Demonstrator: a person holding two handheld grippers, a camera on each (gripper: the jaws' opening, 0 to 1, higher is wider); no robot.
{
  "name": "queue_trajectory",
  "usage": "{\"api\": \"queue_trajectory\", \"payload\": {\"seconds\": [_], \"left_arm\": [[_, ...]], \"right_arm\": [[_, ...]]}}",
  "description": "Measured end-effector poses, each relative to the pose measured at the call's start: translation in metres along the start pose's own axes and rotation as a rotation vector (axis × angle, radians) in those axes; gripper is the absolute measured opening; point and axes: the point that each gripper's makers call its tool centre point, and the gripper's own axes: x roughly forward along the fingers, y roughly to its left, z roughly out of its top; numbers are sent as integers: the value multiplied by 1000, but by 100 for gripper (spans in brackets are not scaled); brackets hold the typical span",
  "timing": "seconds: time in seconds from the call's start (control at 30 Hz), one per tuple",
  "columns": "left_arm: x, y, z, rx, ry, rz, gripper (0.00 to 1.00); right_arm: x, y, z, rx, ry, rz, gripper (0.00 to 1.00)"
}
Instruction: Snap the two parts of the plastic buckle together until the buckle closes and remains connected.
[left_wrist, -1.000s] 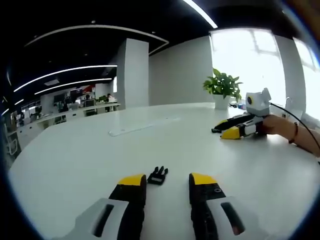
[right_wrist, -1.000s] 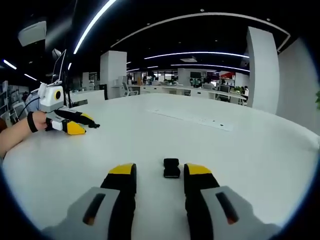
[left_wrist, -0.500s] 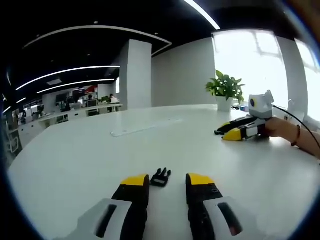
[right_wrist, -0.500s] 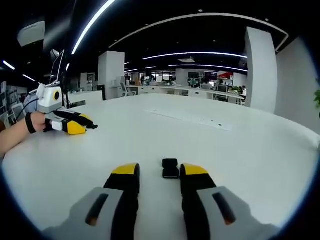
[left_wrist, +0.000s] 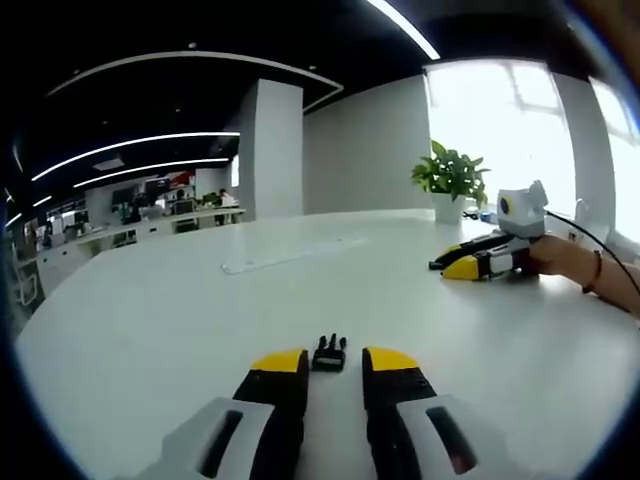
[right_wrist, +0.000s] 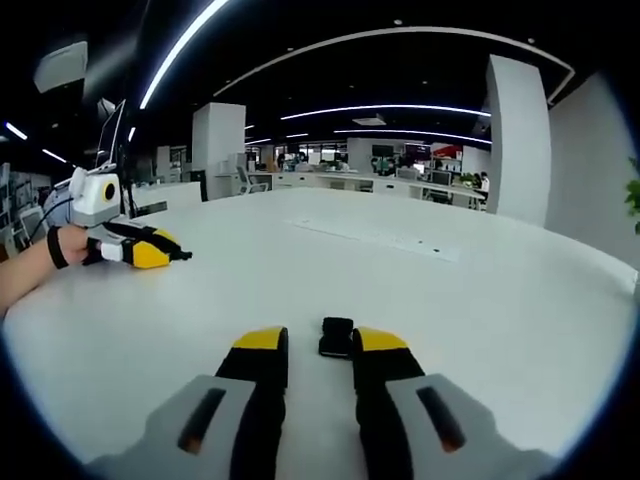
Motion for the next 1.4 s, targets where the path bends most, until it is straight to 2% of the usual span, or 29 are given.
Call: {"api": "queue_trajectory", "payload": {"seconds": [0.8,0.9,1.4], "left_arm": [[3,0,1,-3,-9,8,16],[3,0,1,-3,-8,8,16],[1,-5,-1,-1,-2,-6,12]], "right_arm": [[-5,0,-3,9,8,-47,17],[-6,0,-4,9,12,-49,13],[-4,0,-3,4,10,-47,13]]}}
